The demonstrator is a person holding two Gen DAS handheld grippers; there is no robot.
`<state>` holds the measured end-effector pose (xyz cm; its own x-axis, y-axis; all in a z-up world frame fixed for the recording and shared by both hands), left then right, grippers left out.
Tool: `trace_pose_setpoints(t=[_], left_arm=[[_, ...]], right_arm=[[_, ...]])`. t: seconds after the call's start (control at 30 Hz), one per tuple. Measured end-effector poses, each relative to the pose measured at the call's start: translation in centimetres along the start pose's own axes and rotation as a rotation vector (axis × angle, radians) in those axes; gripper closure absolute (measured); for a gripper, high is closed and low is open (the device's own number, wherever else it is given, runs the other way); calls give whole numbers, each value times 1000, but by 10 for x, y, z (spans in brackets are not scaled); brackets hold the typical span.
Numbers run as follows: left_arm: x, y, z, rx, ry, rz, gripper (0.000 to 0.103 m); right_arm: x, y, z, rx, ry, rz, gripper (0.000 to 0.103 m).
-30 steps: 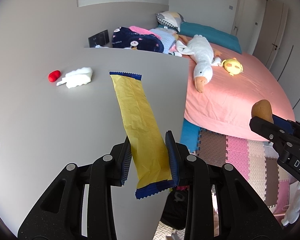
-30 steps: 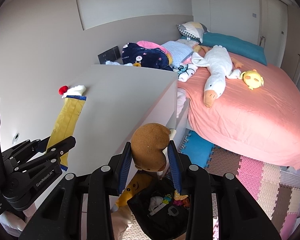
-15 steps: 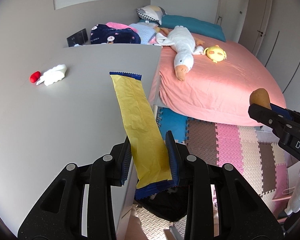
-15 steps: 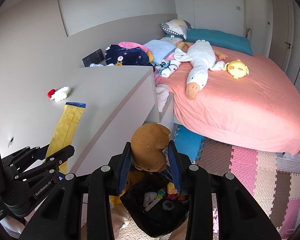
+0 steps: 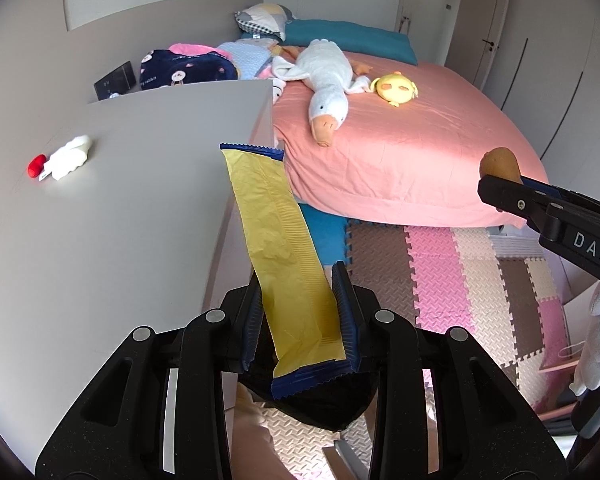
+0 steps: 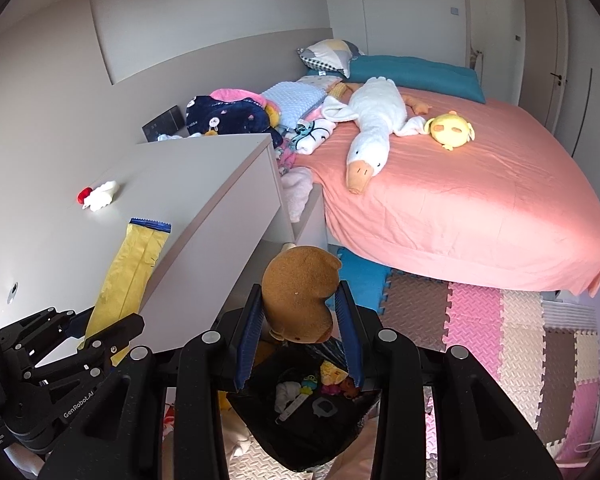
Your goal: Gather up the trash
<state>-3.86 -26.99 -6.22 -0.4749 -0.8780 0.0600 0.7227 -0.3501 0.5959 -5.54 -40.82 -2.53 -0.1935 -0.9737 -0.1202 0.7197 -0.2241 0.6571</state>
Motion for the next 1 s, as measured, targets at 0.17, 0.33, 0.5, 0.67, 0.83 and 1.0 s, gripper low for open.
trace_pose_setpoints(t=[0.17,0.33,0.5,0.67,0.83,1.0], left_arm=[[1,-7,-4,-18,63,-49,6],[-3,-9,-5,-22,67,-50,6],[-3,-10,-5,-19,61,-57,6],[-10,-10,-6,-9,67,-41,6],[-29,-9,-8,-6,80,-6,6],[-50,-10,-9,-12,94,22,6]], right_arm=[[8,3,-2,8,-41,-21,26],[10,3,-6,8,-46,-27,26],[10,2,-9,2,-39,-30,26],[2,4,-12,15,-14,-22,26],[-16,8,-20,10,13,8,26],[-37,11,-32,-5,36,35,26]])
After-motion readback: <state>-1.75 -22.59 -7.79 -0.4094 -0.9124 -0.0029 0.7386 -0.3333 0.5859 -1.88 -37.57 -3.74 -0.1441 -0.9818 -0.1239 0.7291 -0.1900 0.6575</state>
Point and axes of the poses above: each gripper's, at about its wrist camera, not at the fingertips, and z roughly against the way its jaws point, x to its right, y to its top, the point moved 6 cm from there along -z, roughly the way its jaws point, and after that the axes turned 2 degrees about -x, right-handed, at the moved point
